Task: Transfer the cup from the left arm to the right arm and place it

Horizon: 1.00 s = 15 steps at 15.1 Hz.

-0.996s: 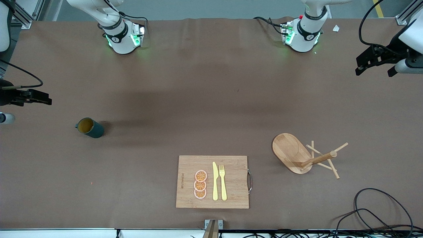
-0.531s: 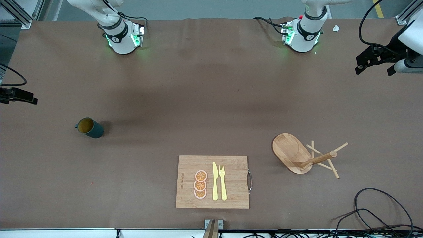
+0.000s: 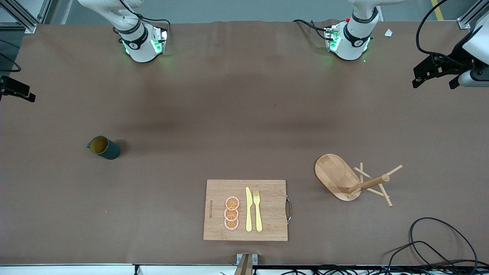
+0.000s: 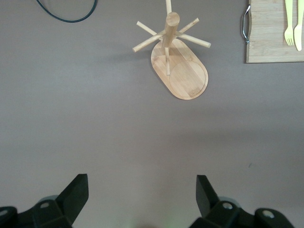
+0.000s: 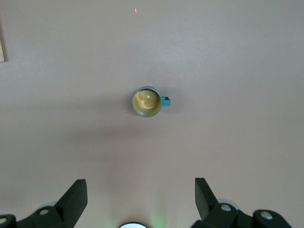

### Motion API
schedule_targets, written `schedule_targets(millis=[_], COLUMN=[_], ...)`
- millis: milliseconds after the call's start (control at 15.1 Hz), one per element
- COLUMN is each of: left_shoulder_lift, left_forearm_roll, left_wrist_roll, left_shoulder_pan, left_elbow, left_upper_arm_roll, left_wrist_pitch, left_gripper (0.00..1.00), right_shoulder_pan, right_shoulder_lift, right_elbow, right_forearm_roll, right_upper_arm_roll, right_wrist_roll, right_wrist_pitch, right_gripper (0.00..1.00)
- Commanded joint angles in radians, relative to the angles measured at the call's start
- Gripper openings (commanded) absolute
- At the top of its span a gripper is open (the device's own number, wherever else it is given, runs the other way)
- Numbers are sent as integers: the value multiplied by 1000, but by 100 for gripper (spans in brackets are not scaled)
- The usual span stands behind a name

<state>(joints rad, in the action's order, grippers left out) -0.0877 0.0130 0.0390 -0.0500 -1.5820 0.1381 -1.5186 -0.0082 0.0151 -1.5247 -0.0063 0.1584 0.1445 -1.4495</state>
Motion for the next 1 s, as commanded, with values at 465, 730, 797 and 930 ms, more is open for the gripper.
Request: schedule_targets(millis=[465, 730, 797, 930], left_shoulder_lift=[-6, -3, -3, -3], left_forearm_roll=[5, 8, 8, 11], left_wrist_roll=[-10, -4, -4, -4], left_shoulder_pan=[-2, 2, 2, 1], left_elbow=[-1, -1, -1, -1], left_upper_arm_roll=[6, 8, 8, 8], left_wrist_pitch=[-11, -11, -11, -8], left_gripper=[100, 100, 100, 100], right_shoulder_pan=[39, 40, 40, 39], right_shoulder_lift=[-135, -135, -135, -135], right_elbow=[-147, -132, -127, -126], right_forearm_roll=[-43, -43, -43, -44], right_upper_arm_roll=[-17, -19, -17, -17], right_wrist_roll=[-6, -5, -3, -3], right_wrist_pitch=[-46, -43, -42, -40], right_gripper=[100, 100, 100, 100])
